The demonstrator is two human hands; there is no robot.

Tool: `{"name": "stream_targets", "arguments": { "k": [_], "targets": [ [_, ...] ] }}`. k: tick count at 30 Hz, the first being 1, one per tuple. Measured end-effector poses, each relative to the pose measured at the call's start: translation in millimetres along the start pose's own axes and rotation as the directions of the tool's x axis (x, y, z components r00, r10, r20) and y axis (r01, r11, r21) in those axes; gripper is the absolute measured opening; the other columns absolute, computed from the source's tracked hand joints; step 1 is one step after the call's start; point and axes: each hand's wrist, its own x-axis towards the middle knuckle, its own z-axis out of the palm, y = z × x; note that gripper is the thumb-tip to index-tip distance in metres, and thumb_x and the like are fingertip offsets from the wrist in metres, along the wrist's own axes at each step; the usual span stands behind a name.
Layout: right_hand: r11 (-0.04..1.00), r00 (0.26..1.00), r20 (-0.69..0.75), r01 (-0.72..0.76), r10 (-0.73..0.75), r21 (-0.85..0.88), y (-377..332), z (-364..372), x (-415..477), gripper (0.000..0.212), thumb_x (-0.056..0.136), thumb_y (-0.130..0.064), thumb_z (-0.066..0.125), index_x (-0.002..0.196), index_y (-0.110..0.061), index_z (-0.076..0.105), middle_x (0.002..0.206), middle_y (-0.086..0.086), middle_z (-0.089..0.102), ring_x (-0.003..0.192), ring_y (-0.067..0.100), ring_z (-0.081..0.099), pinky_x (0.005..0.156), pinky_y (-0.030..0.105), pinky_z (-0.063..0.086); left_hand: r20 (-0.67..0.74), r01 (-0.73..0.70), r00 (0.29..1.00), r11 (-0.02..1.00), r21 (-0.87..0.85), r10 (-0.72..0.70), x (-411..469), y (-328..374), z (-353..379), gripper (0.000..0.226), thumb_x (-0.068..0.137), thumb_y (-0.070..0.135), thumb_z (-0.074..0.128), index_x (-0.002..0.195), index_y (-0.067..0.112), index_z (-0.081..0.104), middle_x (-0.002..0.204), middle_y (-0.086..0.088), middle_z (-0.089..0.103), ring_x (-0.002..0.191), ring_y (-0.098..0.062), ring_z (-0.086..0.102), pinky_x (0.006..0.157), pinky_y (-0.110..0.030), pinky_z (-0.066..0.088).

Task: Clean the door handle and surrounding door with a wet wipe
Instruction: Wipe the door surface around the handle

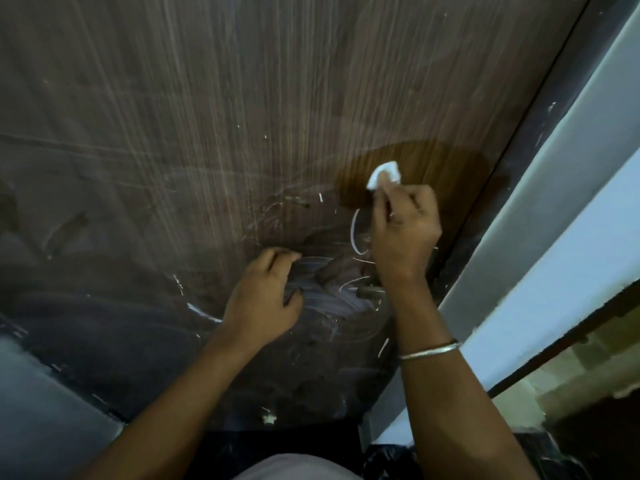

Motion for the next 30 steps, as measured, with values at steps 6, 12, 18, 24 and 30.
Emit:
{"name": "stream_targets", "arguments": {
  "k": [6, 12, 18, 24, 30],
  "targets": [
    [0.949, 0.947, 0.097, 0.312, -0.306, -0.05, -33.4, 25.9, 0.8, 0.024, 0.085, 0.0, 0.058, 0.106, 0.002, 0.068, 0.072, 0.013, 0.057, 0.065, 0.025, 0.052, 0.061, 0.021, 0.03, -0.009, -0.031, 0.999, 0.998, 0.057, 0.031, 3.3, 2.2, 1.0, 0.055, 0.071, 0.015, 0.069, 0.121, 0.005, 0.051, 0.118, -0.016, 0.053, 0.106, -0.035, 0.053, 0.09, -0.041, 0.047],
    [0.998, 0.982, 0.176, 0.069, -0.066, -0.012, -15.2, 19.7, -22.4, 0.024, 0.091, -0.014, 0.05, 0.103, -0.004, 0.068, 0.088, 0.007, 0.057, 0.079, 0.003, 0.043, 0.064, 0.022, 0.045, 0.013, 0.0, 1.0, 0.999, 0.043, 0.0, -6.7, -7.0, -7.1, 0.058, 0.077, 0.021, 0.066, 0.13, 0.014, 0.045, 0.13, -0.009, 0.047, 0.117, -0.026, 0.046, 0.096, -0.035, 0.041],
    [0.971, 0.964, 0.121, 0.239, -0.237, -0.001, -39.2, 35.1, -13.0, 0.018, 0.084, 0.0, 0.059, 0.099, 0.004, 0.068, 0.074, 0.015, 0.058, 0.064, 0.027, 0.054, 0.052, 0.03, 0.044, 0.022, 0.059, 0.998, 0.998, 0.017, -0.059, -11.2, -13.2, -7.2, 0.057, 0.075, 0.018, 0.067, 0.128, 0.012, 0.047, 0.125, -0.011, 0.049, 0.113, -0.029, 0.048, 0.093, -0.039, 0.044],
    [0.92, 0.887, 0.328, 0.376, -0.325, -0.105, -22.3, 44.3, -56.3, 0.024, 0.083, -0.005, 0.06, 0.106, 0.001, 0.067, 0.075, 0.012, 0.059, 0.065, 0.025, 0.055, 0.055, 0.029, 0.043, 0.033, 0.081, 0.996, 0.996, 0.024, -0.082, -12.3, -18.8, -16.1, 0.059, 0.077, 0.022, 0.063, 0.131, 0.016, 0.043, 0.129, -0.007, 0.046, 0.114, -0.024, 0.047, 0.094, -0.037, 0.045],
    [0.947, 0.94, 0.165, 0.313, -0.297, -0.076, -30.3, 46.2, -38.0, 0.021, 0.084, 0.0, 0.061, 0.103, 0.002, 0.068, 0.07, 0.013, 0.056, 0.06, 0.024, 0.052, 0.053, 0.03, 0.041, 0.031, 0.123, 0.992, 0.992, -0.003, -0.123, -13.7, -24.5, -15.5, 0.061, 0.075, 0.019, 0.064, 0.132, 0.014, 0.042, 0.127, -0.009, 0.047, 0.102, -0.029, 0.053, 0.091, -0.039, 0.045]
  ]
}}
